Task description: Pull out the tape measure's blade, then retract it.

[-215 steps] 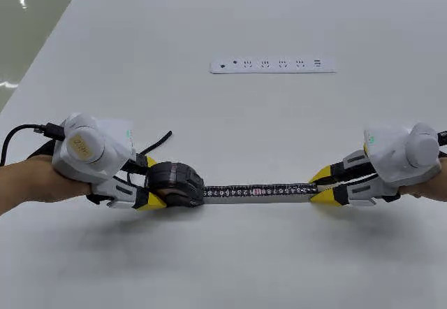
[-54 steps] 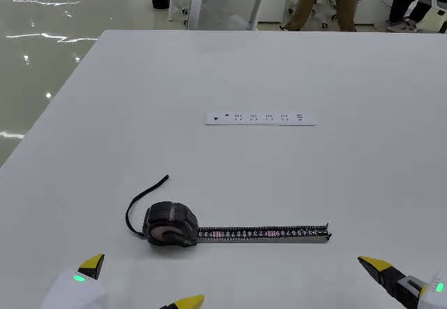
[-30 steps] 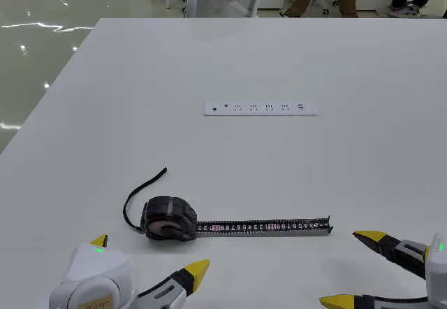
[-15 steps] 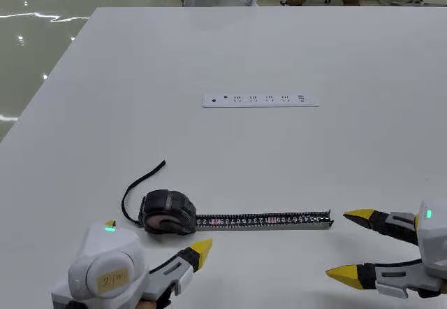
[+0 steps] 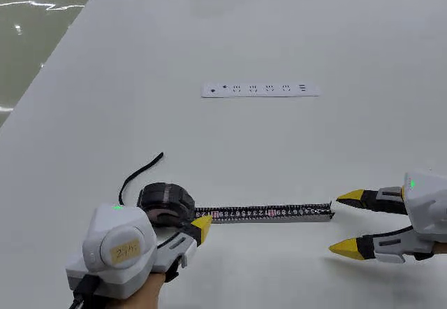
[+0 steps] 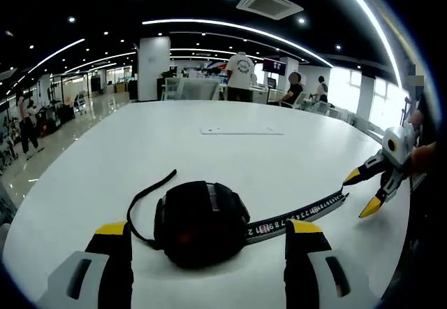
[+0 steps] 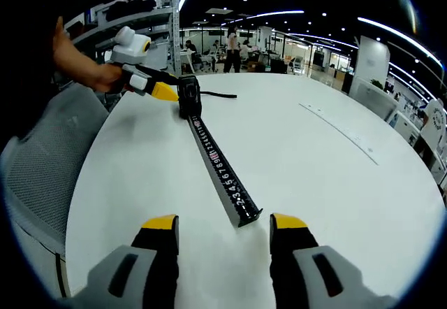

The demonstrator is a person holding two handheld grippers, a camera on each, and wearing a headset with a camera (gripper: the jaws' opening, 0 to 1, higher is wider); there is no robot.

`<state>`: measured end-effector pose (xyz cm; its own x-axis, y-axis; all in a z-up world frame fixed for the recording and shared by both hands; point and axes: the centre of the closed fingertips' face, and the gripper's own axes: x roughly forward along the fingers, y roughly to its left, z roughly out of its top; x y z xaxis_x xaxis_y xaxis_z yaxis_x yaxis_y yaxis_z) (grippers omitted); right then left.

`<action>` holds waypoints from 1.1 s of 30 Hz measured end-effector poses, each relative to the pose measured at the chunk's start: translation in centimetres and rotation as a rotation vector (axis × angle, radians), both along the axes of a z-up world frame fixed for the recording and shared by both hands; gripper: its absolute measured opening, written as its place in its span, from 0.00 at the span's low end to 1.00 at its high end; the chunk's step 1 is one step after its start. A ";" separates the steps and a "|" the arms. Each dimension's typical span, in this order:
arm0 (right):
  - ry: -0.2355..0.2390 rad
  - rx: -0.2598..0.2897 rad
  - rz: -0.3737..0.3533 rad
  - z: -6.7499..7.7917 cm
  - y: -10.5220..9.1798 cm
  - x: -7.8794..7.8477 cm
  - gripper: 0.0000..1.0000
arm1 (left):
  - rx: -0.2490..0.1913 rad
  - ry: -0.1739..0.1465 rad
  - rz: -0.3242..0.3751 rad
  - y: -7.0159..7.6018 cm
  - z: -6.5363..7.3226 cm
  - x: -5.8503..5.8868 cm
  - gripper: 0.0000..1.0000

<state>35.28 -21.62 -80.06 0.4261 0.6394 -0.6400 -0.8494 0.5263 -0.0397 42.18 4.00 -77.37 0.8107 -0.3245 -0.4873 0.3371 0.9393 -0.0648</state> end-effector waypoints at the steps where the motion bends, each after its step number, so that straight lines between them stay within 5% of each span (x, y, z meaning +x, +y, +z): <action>1: 0.002 -0.003 0.011 -0.1 -0.1 0.2 0.51 | 0.001 0.002 0.002 -0.1 -0.1 0.1 0.87; 16: 0.024 -0.044 0.124 -1.2 0.1 1.7 0.33 | 0.014 0.017 0.067 -0.1 -1.0 1.4 0.82; 24: 0.025 -0.074 0.141 -1.6 -0.4 2.0 0.14 | 0.022 0.021 0.101 0.0 -1.6 1.7 0.77; 33: 0.022 -0.069 0.154 -1.8 -0.3 2.0 0.13 | 0.009 0.029 0.136 -0.1 -1.9 2.0 0.73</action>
